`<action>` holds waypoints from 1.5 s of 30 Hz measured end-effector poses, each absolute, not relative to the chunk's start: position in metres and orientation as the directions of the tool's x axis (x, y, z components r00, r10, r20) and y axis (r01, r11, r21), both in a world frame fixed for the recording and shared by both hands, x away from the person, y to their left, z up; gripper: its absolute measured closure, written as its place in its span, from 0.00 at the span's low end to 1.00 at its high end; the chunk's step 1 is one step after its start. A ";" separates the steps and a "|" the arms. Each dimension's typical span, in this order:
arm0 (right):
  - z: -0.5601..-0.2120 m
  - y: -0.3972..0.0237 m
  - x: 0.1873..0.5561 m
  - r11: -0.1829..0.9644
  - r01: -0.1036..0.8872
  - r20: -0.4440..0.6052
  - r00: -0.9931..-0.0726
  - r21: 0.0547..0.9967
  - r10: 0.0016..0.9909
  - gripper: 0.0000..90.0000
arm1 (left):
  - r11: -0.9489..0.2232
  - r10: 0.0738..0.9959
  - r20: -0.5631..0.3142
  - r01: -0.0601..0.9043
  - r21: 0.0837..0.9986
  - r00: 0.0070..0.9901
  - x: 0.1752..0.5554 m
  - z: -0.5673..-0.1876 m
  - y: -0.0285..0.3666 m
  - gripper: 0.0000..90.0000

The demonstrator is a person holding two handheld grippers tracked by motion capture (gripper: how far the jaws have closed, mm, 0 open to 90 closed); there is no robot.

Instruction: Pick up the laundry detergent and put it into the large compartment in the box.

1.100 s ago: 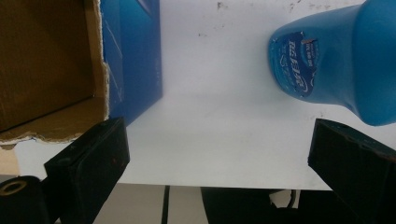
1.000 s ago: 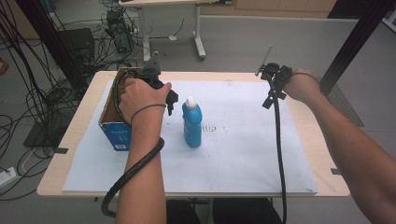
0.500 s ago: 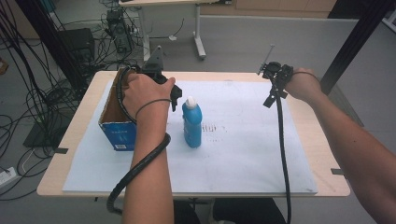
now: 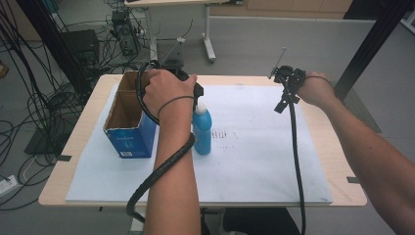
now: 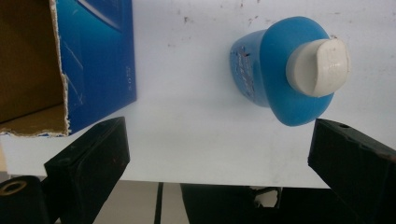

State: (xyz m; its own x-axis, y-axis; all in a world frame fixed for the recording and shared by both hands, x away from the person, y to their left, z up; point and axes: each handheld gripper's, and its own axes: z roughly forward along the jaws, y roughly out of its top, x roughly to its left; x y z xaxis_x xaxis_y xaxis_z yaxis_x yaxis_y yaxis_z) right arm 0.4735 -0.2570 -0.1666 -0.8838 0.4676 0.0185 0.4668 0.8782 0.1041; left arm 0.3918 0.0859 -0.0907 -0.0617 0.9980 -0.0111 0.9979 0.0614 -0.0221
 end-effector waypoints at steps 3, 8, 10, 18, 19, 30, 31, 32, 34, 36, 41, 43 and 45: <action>-0.167 -0.259 0.474 0.874 0.474 0.024 -0.880 0.108 0.474 0.04 | 0.065 0.998 -0.013 0.998 -0.021 -0.065 0.394 -0.088 0.081 0.06; -0.168 -0.263 0.474 0.873 0.474 0.032 -0.880 0.117 0.474 0.04 | 0.062 0.998 -0.014 0.998 -0.015 -0.062 0.395 -0.083 0.072 0.06; -0.169 -0.264 0.474 0.872 0.473 0.033 -0.880 0.123 0.473 0.04 | 0.062 0.998 -0.013 0.998 -0.018 -0.062 0.396 -0.082 0.069 0.06; -0.172 -0.265 0.475 0.873 0.472 0.041 -0.881 0.124 0.470 0.04 | 0.081 0.996 -0.023 0.996 -0.023 -0.082 0.402 -0.082 0.056 0.07; -0.174 -0.265 0.476 0.876 0.467 0.042 -0.884 0.119 0.465 0.04 | 0.090 0.996 -0.019 0.996 -0.024 -0.090 0.403 -0.084 0.052 0.07; -0.182 -0.275 0.478 0.868 0.480 0.057 -0.877 0.126 0.476 0.04 | 0.126 0.992 -0.019 0.992 -0.026 -0.126 0.413 -0.087 0.037 0.07; -0.183 -0.278 0.478 0.868 0.478 0.058 -0.878 0.131 0.475 0.04 | 0.133 0.991 -0.024 0.991 -0.020 -0.133 0.413 -0.090 0.035 0.07; -0.184 -0.279 0.477 0.869 0.476 0.057 -0.879 0.137 0.473 0.04 | 0.137 0.990 -0.022 0.990 -0.023 -0.137 0.415 -0.092 0.033 0.07; -0.186 -0.281 0.478 0.867 0.479 0.061 -0.878 0.135 0.475 0.04 | 0.141 0.990 -0.025 0.990 -0.029 -0.142 0.416 -0.095 0.031 0.07; -0.186 -0.283 0.477 0.864 0.483 0.066 -0.875 0.139 0.479 0.04 | 0.144 0.989 -0.024 0.989 -0.032 -0.145 0.417 -0.097 0.030 0.07; -0.189 -0.288 0.476 0.865 0.481 0.072 -0.877 0.146 0.475 0.04 | 0.154 0.988 -0.010 0.988 -0.033 -0.154 0.421 -0.101 0.021 0.07; -0.190 -0.290 0.475 0.867 0.474 0.070 -0.880 0.153 0.469 0.04 | 0.160 0.987 -0.014 0.986 -0.035 -0.161 0.423 -0.102 0.019 0.06; -0.194 -0.294 0.475 0.864 0.480 0.079 -0.877 0.153 0.474 0.04 | 0.168 0.986 -0.005 0.985 -0.037 -0.168 0.426 -0.104 0.016 0.07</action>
